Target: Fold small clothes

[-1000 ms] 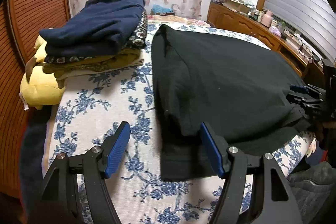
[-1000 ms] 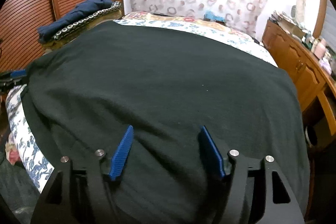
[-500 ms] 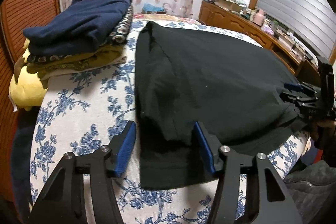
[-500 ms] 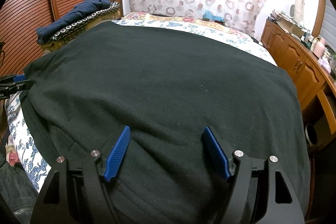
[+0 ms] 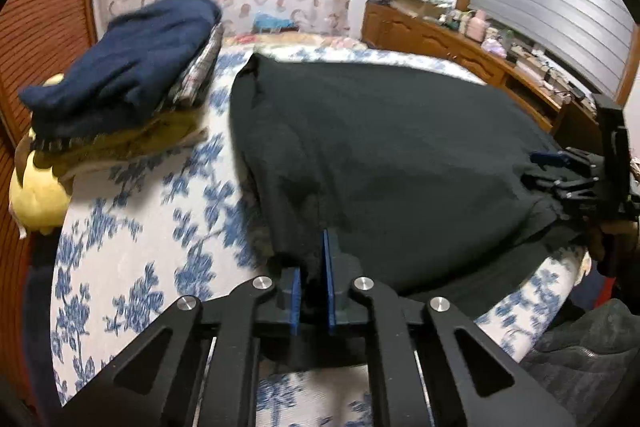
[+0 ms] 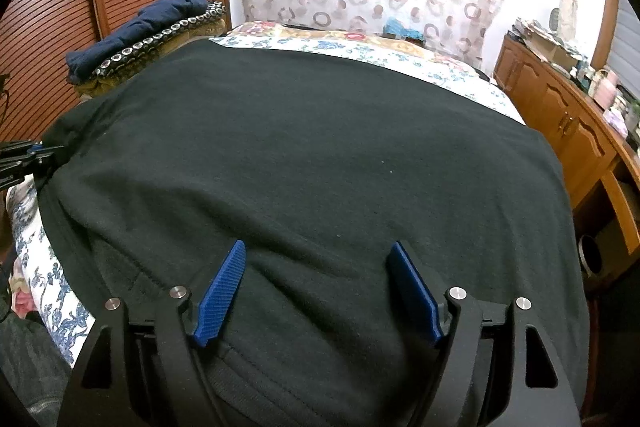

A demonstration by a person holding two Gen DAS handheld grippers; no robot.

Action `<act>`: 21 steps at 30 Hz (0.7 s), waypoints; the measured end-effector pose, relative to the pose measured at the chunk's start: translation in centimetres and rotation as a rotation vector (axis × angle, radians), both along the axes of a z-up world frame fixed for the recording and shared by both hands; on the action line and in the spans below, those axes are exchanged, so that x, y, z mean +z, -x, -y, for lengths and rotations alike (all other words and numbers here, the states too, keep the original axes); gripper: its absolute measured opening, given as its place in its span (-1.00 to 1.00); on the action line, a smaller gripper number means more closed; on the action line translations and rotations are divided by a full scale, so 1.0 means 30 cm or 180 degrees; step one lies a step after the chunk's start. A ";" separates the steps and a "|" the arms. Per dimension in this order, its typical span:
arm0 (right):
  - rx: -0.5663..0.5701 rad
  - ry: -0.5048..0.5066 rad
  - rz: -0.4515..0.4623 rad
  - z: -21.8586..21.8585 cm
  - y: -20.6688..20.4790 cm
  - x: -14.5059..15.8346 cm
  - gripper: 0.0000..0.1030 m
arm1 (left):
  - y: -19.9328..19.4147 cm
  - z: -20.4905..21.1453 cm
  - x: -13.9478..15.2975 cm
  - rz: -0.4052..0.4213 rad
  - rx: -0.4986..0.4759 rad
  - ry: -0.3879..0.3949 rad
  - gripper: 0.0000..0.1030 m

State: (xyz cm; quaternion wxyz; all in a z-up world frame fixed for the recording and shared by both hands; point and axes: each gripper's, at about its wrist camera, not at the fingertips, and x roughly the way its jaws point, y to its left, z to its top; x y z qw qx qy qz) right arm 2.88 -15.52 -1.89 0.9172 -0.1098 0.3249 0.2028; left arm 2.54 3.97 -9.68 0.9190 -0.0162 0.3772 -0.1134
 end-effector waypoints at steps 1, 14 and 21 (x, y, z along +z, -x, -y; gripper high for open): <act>0.0008 0.0006 -0.0016 0.001 -0.001 0.002 0.49 | 0.000 0.010 0.017 0.0051 -0.0029 -0.0004 -0.82; -0.0040 -0.0022 0.0054 0.069 0.011 0.069 0.49 | -0.096 0.162 0.191 0.0404 -0.0480 0.0073 -0.84; -0.0191 -0.0170 0.0207 0.149 0.046 0.121 0.49 | -0.157 0.286 0.262 0.0541 -0.0761 0.0112 -0.84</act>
